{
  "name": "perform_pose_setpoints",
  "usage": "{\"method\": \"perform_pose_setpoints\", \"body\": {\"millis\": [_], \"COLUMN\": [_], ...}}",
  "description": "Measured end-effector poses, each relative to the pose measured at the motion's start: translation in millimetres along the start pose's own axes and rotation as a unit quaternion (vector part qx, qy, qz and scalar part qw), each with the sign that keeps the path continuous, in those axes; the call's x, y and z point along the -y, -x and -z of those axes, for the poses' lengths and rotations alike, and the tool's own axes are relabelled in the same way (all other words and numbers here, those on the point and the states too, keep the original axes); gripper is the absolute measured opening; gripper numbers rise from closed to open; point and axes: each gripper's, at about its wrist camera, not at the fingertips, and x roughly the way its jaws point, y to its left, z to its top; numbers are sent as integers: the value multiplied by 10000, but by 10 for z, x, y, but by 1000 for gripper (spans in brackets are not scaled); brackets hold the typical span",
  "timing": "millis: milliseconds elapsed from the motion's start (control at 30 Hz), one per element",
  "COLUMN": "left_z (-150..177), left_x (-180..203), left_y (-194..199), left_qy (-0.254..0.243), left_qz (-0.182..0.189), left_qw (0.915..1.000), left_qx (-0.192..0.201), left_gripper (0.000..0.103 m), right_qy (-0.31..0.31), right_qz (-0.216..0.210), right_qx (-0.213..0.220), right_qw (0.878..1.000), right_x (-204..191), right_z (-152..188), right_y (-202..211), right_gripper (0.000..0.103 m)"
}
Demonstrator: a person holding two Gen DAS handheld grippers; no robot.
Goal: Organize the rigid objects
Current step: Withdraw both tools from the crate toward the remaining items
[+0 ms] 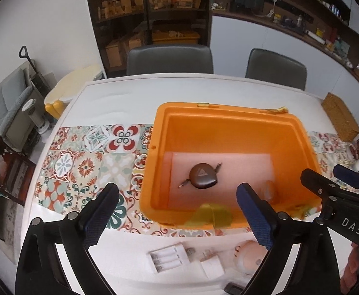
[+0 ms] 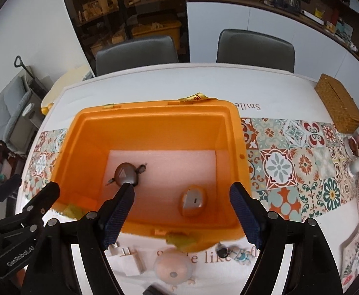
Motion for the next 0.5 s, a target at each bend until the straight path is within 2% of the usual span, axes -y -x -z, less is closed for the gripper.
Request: {"method": "perform_pose_setpoints", "body": {"millis": [67,300,500], "left_z": [41,197,338], "left_x": [-24,-116,-176], "left_y": [62,192,208], "left_qy": [78,270,376], "left_qz": [39,157,3], "left_qw": [10000,9995,9993], "left_qx": [44,46,-19], "left_gripper": [103,103,103], "right_qy": [-15,-100,-125], "right_qz": [-7,-64,-153], "right_qx": [105,374,419], "right_qw": [9999,9992,9989], "right_x": [4,18,18], "right_z": [55,280,464], "right_y": [92,351,410], "right_gripper": [80,80,80]}}
